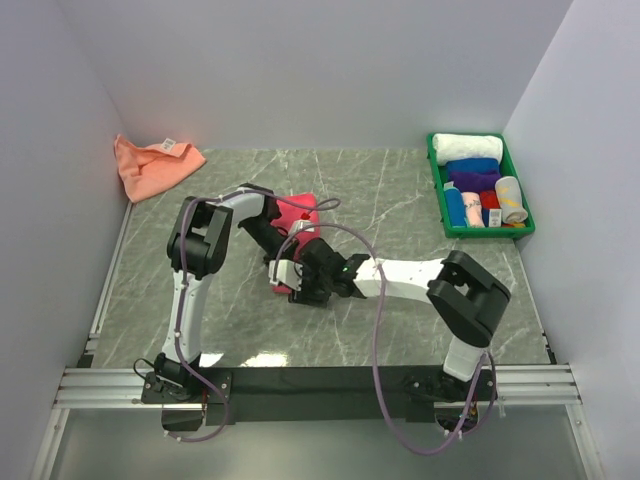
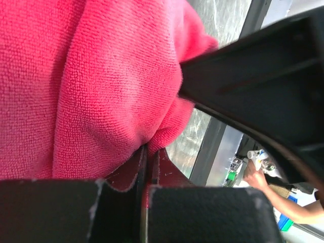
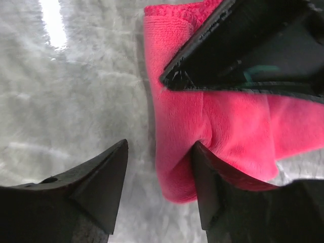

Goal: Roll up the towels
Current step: Roll the towel

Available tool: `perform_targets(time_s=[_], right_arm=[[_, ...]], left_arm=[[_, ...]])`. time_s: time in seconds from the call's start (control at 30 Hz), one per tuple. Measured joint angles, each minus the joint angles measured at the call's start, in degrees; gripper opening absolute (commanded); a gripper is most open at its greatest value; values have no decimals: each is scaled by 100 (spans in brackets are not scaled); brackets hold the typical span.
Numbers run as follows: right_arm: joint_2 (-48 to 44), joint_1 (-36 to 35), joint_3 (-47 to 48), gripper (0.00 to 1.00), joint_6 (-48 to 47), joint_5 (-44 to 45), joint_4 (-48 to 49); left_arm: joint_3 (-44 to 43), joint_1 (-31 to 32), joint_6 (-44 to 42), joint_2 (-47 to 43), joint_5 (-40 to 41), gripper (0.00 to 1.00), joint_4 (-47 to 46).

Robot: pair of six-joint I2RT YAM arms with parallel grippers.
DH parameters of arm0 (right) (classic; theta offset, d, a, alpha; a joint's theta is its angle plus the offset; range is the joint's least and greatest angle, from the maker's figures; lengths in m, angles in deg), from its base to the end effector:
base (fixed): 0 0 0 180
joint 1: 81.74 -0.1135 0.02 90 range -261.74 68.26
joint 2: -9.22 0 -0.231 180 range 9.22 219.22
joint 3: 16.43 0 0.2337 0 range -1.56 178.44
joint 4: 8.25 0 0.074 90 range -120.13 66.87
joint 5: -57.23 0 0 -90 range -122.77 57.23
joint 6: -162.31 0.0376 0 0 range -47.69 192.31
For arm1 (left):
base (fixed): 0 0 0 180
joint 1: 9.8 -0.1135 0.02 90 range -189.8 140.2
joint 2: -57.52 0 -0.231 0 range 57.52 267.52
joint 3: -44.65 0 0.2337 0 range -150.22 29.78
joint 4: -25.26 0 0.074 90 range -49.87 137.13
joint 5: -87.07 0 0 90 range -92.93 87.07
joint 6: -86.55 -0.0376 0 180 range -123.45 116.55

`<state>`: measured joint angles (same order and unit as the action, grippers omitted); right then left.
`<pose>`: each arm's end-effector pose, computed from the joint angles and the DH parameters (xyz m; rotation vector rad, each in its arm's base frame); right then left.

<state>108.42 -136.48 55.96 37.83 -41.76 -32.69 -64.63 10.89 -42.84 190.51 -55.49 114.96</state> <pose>0.1886 0.2770 0.1494 -1.7911 1.7180 0.3454 0.3197 -0.1526 0.0996 -1.0638 -2.3673 1.3449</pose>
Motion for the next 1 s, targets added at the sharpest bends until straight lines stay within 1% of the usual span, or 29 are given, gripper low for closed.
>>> perform_targets(time_s=[0.07, 0.1, 0.13, 0.2, 0.23, 0.3, 0.33, 0.4, 0.43, 0.5, 0.6, 0.73, 0.87, 1.0], right_arm=[[214, 0, 85, 51, -63, 17, 46], [286, 0, 138, 45, -96, 44, 66], [354, 4, 199, 35, -129, 68, 81], [463, 17, 339, 22, -166, 107, 101], [527, 24, 417, 12, -168, 87, 101], [658, 22, 586, 3, -149, 4, 87], [715, 22, 669, 0, -131, -76, 52], [809, 24, 828, 0, -81, -278, -39], [844, 24, 901, 0, -44, -404, -101], [907, 46, 1043, 0, 68, -682, -251], [973, 107, 1187, 0, 284, -1119, -466], [1080, 223, 1375, 0, 678, -1746, -758], [1379, 376, 1742, 0, 1115, -2516, -1270], [1779, 649, 2116, 0, 1497, -3331, -1589]], left_arm=[[42, -33, 7, 0, -42, 4, -7], [79, -57, 7, 0, -74, 4, -24], [129, -85, 7, -11, -107, 4, -37], [284, -175, 7, -55, -160, 4, -55], [393, -229, 4, -98, -177, 4, -76], [581, -330, 0, -192, -184, 5, -116], [713, -385, -11, -260, -186, 7, -155], [916, -483, -42, -380, -173, 16, -214], [1014, -529, -48, -444, -149, 25, -245], [1158, -614, -39, -560, -98, 38, -286], [1298, -741, 26, -815, -52, 47, -289], [1270, -1084, 184, -1329, 111, 50, -448], [962, -1714, 286, -1912, 348, 50, -699], [918, -2411, 361, -2870, 743, 52, -1097]])
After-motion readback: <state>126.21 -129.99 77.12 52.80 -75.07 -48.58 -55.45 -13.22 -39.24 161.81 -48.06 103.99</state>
